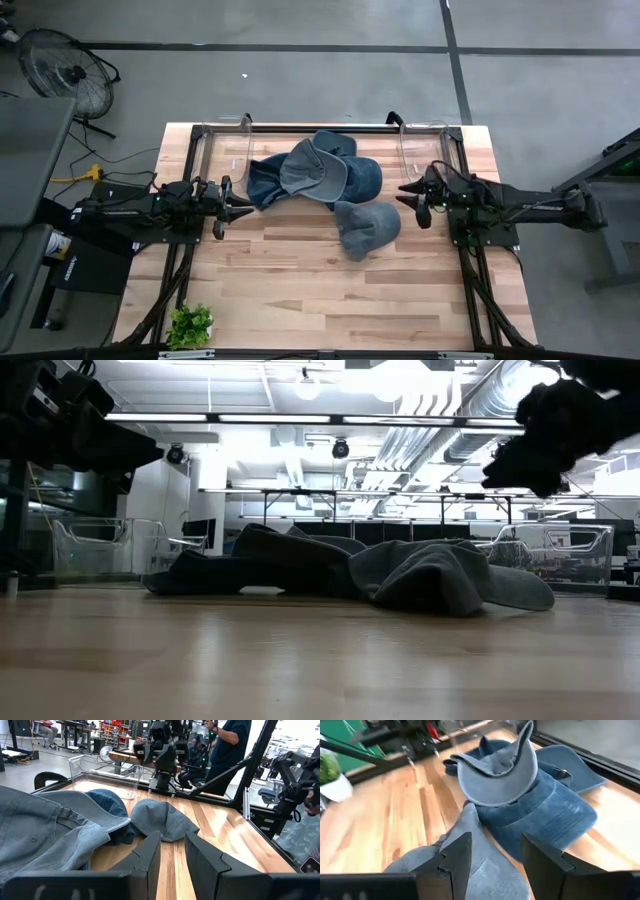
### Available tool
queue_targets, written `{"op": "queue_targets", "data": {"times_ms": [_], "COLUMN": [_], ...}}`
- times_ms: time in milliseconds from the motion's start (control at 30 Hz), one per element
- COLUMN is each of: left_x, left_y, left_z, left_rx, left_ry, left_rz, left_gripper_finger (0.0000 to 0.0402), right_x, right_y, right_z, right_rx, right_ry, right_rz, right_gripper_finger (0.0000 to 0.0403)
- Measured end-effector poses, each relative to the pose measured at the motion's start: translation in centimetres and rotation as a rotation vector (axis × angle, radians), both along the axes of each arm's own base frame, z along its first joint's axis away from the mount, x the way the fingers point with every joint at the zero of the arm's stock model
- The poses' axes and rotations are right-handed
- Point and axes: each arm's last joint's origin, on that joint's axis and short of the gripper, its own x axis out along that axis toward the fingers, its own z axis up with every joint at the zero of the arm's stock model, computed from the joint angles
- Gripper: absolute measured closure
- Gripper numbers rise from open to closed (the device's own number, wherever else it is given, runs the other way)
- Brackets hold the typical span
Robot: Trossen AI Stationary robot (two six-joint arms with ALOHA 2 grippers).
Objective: Pick & Place hat
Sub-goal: Put the top gray cap into the right transparent bin
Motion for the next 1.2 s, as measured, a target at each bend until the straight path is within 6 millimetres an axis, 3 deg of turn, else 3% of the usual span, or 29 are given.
{"op": "queue_targets", "data": {"times_ms": [167,467,633,1000,1200], "left_x": [0.0,0.0,0.0,0.0,0.0], "left_y": [0.0,0.0,0.0,0.0,0.0], "left_z": [0.0,0.0,0.0,0.0,0.0], "left_rx": [0.000,0.000,0.000,0.000,0.000], "left_ry": [0.000,0.000,0.000,0.000,0.000], "left_rz": [0.000,0.000,0.000,0.000,0.000], "left_gripper_finger": [0.0314,0.0314,0.0314,0.0314,0.0314], "right_x": [2.4,9.0,11.7,11.6,12.2], "right_y": [-0.2,0.4,1.2,2.9,3.6], "right_z": [1.6,3.1,2.3,0.7,1.1], "right_rx": [-0.014,-0.078,-0.021,0.256,0.134], "right_ry": [0.160,0.319,0.379,0.465,0.439], "right_rz": [-0.043,-0.067,-0.037,-0.143,-0.014], "right_gripper_finger": [0.0240,0.0204,0.0181,0.0118,0.0103]}}
